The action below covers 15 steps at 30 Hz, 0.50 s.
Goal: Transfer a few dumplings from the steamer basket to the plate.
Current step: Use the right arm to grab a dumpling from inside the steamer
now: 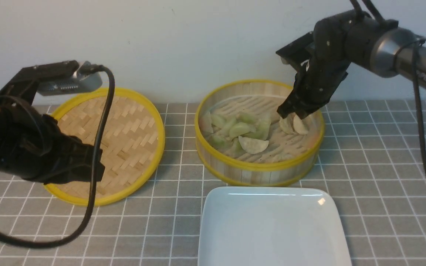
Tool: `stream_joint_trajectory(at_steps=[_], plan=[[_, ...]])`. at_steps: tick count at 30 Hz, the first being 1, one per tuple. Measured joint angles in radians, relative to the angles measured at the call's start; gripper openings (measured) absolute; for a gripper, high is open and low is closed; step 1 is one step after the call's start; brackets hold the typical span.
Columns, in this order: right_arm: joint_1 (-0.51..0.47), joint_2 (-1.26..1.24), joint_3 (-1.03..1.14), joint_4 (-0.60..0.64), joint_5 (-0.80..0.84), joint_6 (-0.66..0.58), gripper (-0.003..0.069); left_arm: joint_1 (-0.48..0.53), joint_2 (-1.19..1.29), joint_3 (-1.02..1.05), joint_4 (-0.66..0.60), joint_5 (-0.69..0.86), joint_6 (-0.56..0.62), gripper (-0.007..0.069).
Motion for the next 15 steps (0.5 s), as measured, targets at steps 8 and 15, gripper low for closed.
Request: stream_joint_trajectory(at_steps=[8, 15], plan=[[0.001, -0.023, -0.035, 0.051, 0.094, -0.02, -0.0008, -0.048, 0.103, -0.166, 0.001, 0.089, -0.008, -0.0005], [0.001, 0.044, -0.034, 0.009, -0.032, 0.033, 0.0169, -0.148, 0.121, -0.176, 0.046, 0.097, -0.009, -0.0005]])
